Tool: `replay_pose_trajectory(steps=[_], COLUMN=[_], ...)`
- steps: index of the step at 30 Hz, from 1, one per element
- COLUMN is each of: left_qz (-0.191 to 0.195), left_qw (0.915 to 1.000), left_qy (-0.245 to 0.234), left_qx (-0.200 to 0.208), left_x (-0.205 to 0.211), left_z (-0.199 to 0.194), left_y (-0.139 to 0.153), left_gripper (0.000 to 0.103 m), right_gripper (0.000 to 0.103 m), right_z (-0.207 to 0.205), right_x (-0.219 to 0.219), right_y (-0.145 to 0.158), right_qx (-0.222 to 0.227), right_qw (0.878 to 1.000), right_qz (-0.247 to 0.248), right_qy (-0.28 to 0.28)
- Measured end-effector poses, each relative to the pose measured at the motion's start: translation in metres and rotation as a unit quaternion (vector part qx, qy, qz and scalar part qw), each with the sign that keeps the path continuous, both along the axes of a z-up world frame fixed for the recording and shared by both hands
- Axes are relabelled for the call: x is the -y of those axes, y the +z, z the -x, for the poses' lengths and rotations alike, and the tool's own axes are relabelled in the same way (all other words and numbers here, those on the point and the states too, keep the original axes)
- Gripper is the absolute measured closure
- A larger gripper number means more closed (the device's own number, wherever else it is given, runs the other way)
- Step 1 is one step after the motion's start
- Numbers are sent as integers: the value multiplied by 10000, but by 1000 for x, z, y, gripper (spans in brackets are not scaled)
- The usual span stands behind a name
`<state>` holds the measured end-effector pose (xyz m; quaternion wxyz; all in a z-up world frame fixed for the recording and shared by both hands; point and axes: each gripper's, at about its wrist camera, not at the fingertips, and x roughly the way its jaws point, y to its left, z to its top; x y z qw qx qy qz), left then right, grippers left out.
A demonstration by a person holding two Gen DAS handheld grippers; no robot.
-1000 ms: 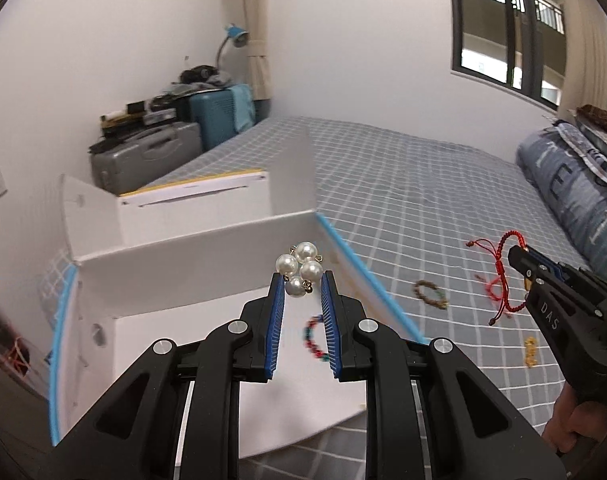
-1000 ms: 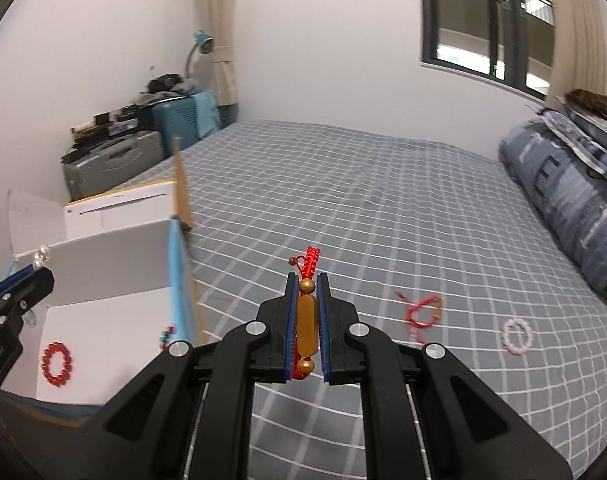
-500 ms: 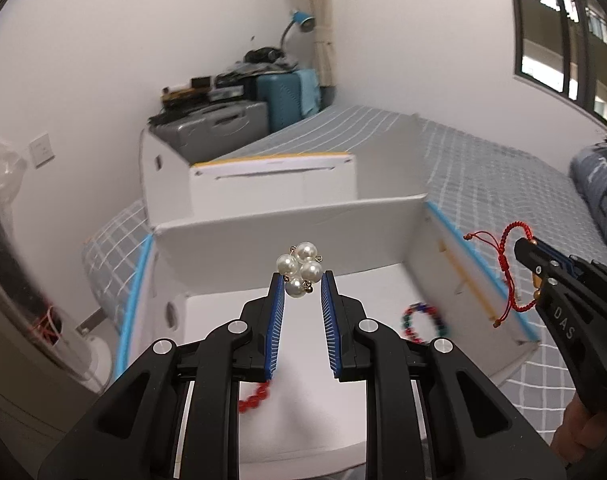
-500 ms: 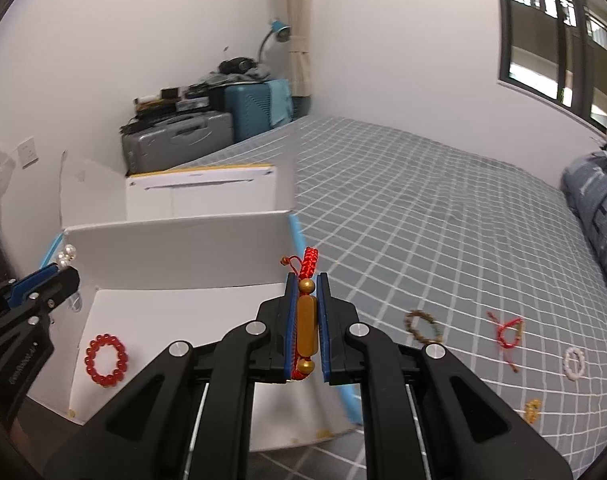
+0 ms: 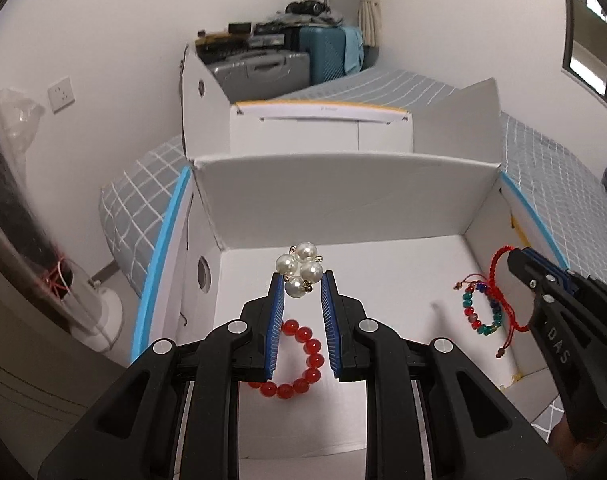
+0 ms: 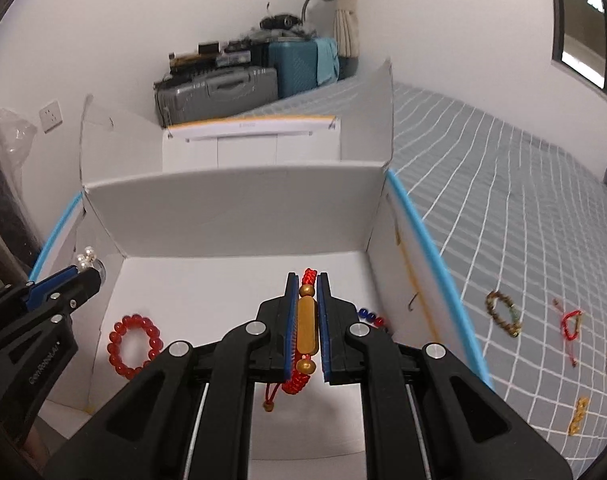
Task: Organize jewelry
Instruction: 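Open left tool releasing pearls while right tool releases red cord bracelet, then move both open tools back over the remaining bracelets on the bed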
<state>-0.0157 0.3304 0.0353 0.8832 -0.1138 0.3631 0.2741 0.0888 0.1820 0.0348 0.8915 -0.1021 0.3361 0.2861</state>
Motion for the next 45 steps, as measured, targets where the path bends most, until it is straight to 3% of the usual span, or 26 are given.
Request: replay_pose_trajectory(steps=[9, 11, 13, 15, 17, 20, 22, 27, 36, 45], left_qz=[116, 105, 113, 68, 17, -115, -308, -317, -382, -359], left_qw=[9997, 9997, 9997, 9998, 9999, 9999, 9995, 9995, 9991, 9986], left_qy=[-69, -63, -58, -21, -5, 37, 58, 45, -7, -231], left_qx=[-225, -220, -218, -197, -160, -102, -62, 14, 172, 297], left_x=[-7, -7, -8, -7, -6, -2, 3, 4, 15, 41], left_z=[-6, -6, -4, -3, -2, 0, 1, 2, 2, -2], left_y=[-11, -11, -9, -7, -4, 0, 4, 8, 17, 27], left_gripper=[82, 82, 74, 54, 51, 31, 26, 17, 6, 6], right_gripper=[92, 83, 59, 52, 45, 30, 22, 11, 8, 8], right_z=[-8, -8, -7, -4, -2, -1, -2, -5, -5, -3], right_x=[-8, -8, -6, -5, -4, -3, 1, 9, 26, 59], right_y=[-16, -17, -15, -11, -8, -3, 1, 9, 18, 27], right_qx=[-430, -443, -435, -369, -324, -185, -104, 3, 193, 199], right_qw=[9989, 9989, 9990, 9993, 9995, 9998, 9998, 9992, 9981, 9970], right_qz=[184, 172, 124, 59, 37, 5, -50, -154, -166, -160], right_qy=[-13, -6, -18, -17, -15, -82, -177, -369, -563, -731])
